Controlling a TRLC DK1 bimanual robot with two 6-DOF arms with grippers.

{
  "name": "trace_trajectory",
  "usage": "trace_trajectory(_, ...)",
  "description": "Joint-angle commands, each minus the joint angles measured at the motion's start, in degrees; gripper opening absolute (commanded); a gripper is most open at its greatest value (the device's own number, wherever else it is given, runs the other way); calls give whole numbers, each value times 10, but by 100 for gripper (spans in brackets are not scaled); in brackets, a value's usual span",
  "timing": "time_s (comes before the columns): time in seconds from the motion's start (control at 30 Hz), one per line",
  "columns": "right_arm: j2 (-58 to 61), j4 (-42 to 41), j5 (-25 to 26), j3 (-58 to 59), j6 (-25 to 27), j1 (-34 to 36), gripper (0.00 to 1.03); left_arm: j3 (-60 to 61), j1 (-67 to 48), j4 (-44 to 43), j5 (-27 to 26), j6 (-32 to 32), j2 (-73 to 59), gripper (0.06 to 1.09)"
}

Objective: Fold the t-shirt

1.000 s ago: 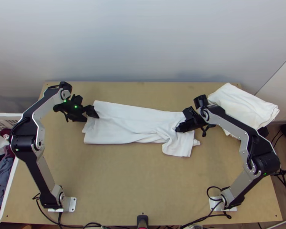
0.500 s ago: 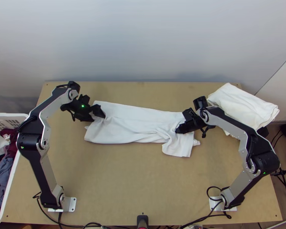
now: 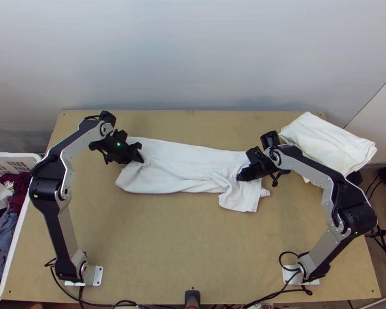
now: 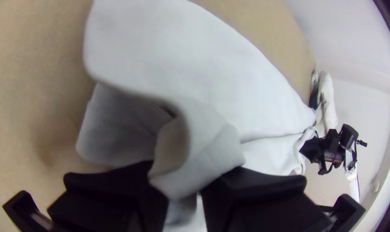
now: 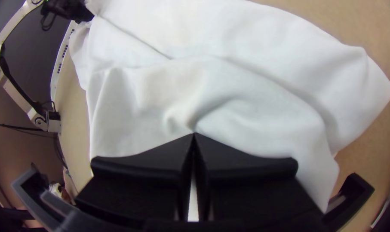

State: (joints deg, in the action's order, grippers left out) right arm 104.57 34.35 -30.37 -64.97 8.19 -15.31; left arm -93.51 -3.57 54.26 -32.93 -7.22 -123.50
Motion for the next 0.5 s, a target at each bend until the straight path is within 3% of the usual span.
trace_trajectory(0.0,1,-6,0,5,0,-2,3,-1,-5,-12,14,-23,-2,10)
trace_trajectory(0.47,12,-9,0,5,3,-8,3,5,-6,2,-22,-30,58,10)
